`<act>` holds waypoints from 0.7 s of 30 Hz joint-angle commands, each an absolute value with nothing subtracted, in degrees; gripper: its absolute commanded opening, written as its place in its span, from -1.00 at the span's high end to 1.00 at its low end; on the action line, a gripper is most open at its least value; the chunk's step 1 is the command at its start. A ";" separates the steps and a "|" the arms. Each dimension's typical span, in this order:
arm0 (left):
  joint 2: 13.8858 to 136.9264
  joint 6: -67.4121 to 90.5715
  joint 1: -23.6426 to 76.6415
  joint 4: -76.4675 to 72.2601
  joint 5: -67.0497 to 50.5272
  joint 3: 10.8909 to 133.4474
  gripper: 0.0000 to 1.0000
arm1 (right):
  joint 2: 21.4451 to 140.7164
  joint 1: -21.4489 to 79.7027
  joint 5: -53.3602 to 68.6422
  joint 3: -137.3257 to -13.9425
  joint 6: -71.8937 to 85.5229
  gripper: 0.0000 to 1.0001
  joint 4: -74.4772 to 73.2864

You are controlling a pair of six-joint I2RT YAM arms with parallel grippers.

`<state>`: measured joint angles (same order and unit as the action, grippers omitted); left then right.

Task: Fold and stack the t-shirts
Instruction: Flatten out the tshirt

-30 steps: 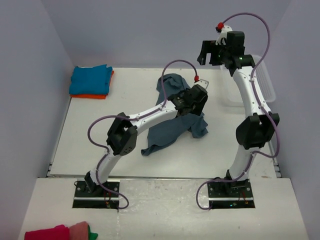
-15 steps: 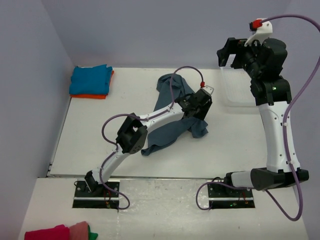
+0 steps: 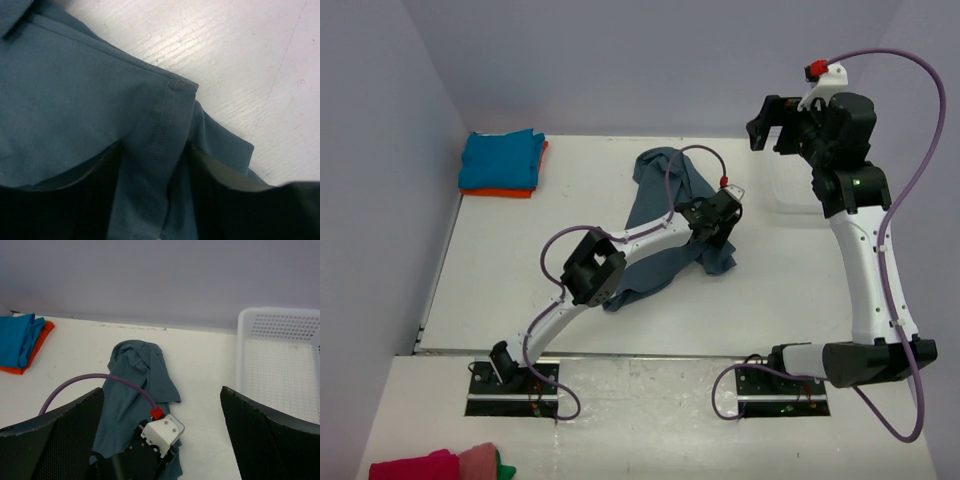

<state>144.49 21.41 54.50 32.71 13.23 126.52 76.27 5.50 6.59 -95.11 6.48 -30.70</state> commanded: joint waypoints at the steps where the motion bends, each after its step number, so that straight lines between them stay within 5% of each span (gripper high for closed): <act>1: 143.44 20.21 54.58 31.65 13.97 127.62 -0.02 | 74.44 5.19 8.17 -94.75 7.21 -0.98 -27.87; 4: 141.25 20.21 54.32 29.45 13.80 124.72 0.13 | 75.75 5.19 9.40 -94.57 7.73 -0.98 -27.77; 21: 135.53 19.60 54.23 28.21 15.38 120.59 0.17 | 77.96 5.19 12.74 -93.78 8.96 -0.98 -26.98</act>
